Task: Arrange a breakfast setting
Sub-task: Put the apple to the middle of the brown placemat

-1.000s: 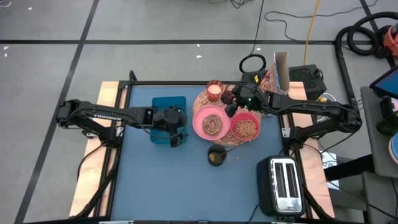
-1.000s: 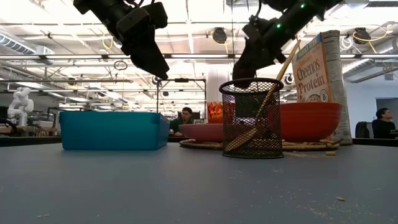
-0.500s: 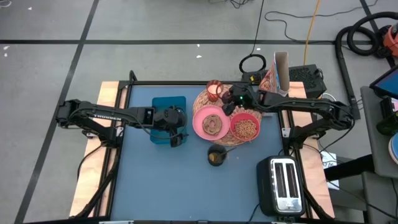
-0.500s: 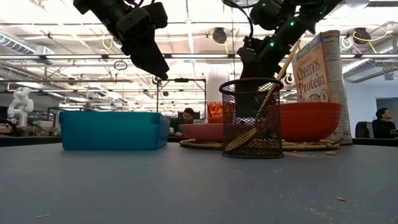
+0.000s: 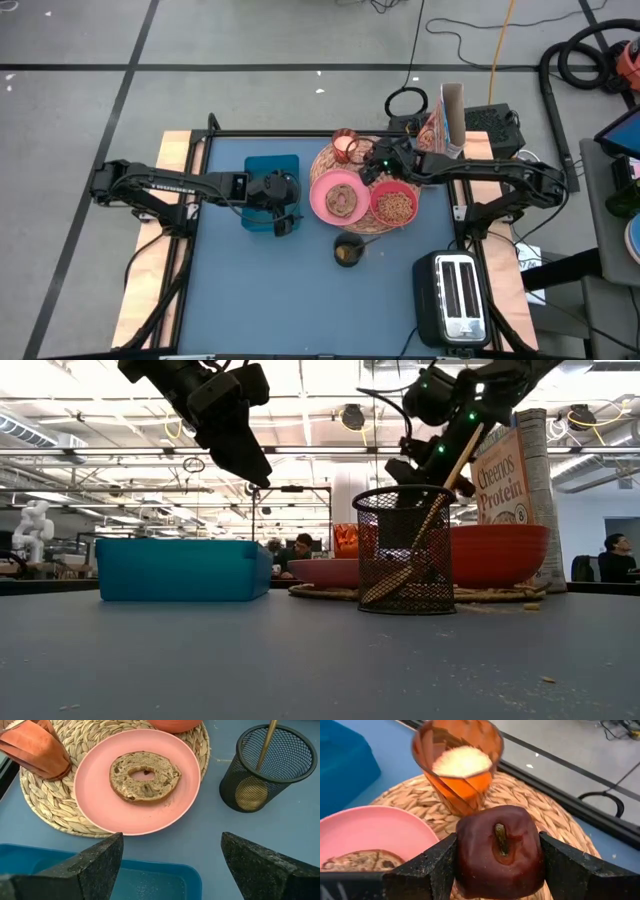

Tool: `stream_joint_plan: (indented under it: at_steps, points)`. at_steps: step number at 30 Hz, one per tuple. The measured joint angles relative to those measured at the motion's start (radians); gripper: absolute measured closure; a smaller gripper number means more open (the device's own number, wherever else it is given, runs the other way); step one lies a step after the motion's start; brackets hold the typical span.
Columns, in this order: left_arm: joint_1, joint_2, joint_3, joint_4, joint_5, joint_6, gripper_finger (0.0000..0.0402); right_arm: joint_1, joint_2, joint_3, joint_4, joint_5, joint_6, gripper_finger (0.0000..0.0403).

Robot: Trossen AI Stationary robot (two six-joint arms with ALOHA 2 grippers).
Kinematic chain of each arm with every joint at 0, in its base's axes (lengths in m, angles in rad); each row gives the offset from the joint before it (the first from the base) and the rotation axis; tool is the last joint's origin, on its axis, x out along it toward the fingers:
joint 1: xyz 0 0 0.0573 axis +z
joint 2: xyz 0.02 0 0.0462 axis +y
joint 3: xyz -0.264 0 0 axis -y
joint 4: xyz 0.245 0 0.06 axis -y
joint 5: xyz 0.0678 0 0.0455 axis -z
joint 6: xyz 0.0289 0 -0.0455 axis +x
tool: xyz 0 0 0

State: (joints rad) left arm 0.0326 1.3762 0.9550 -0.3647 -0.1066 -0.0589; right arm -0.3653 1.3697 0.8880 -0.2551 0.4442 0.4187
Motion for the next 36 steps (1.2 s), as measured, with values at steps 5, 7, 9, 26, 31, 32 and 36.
stream_joint_plan:
  at_steps: [5,7,9,26,31,32,36]
  points:
    - [0.000,0.000,0.000,0.001,0.000,0.003,0.0062,0.000,0.000,-0.060,0.055,0.004,0.032,0.0163]
    - [0.000,0.000,0.000,0.001,0.000,0.003,0.0062,0.000,0.000,-0.093,0.121,0.004,0.041,0.0163]
    - [0.000,0.000,0.000,0.001,0.000,0.003,0.0062,0.000,0.000,-0.123,0.185,0.004,0.041,0.0163]
    - [0.000,0.000,0.000,0.003,0.000,0.001,0.0062,-0.001,0.028,-0.171,0.247,-0.042,0.047,0.0163]
    - [0.000,0.000,0.000,0.008,0.000,0.001,0.0062,-0.002,0.067,-0.170,0.252,-0.051,0.052,0.0163]
    - [0.000,0.000,0.000,0.009,0.000,0.001,0.0062,-0.002,0.076,-0.170,0.250,-0.051,0.052,0.0163]
    - [0.000,0.000,0.000,0.010,0.000,0.001,0.0062,-0.004,0.108,-0.170,0.256,-0.051,0.060,0.0163]
